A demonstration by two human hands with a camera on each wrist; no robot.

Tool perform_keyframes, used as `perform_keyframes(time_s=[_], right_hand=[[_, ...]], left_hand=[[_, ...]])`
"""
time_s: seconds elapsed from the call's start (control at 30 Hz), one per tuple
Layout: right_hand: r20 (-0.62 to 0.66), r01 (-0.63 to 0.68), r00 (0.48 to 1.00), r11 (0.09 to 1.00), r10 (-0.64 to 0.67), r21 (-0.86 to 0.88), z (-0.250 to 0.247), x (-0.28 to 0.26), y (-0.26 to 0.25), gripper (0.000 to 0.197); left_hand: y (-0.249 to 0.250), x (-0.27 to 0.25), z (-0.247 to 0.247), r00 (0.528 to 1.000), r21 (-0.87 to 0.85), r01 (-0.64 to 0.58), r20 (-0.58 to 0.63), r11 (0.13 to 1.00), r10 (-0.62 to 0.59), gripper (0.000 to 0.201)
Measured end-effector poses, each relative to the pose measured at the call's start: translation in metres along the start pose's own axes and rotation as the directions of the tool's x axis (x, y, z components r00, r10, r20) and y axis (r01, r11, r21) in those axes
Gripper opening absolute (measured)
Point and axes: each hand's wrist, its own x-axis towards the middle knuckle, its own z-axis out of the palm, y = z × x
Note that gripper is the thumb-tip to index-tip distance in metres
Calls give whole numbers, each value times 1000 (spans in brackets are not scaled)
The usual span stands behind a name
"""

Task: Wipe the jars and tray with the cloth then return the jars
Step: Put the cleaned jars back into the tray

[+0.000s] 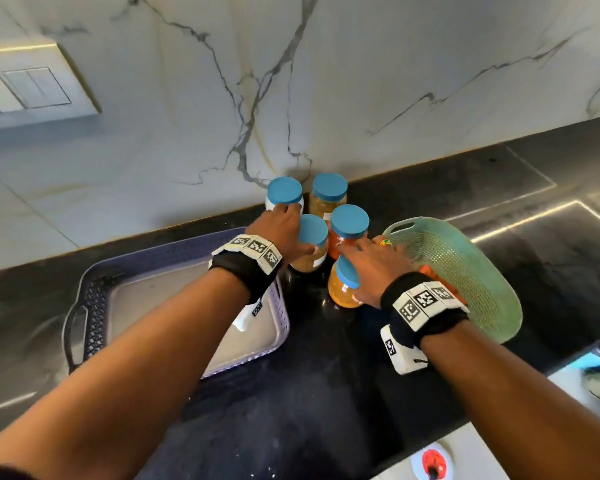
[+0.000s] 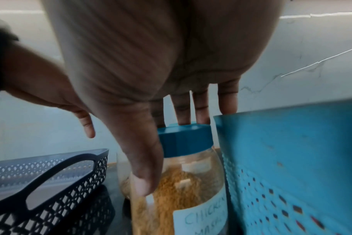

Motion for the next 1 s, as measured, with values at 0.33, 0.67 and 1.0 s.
perform_keyframes(time_s=[0.33, 0.67, 1.0], right_hand=[[45, 58, 997, 998, -59, 21, 5, 0, 5, 74], [-84, 58, 996, 975, -41, 213, -9, -10, 13, 83], [-305, 119, 952, 949, -25, 293, -82, 0, -52, 83]], left_hand=[[22, 40, 25, 996, 69, 77, 33, 995, -79, 89], [6, -11, -52, 994, -37, -27, -108, 999, 22, 84], [-147, -118, -97, 992, -14, 119, -34, 993, -120, 78]])
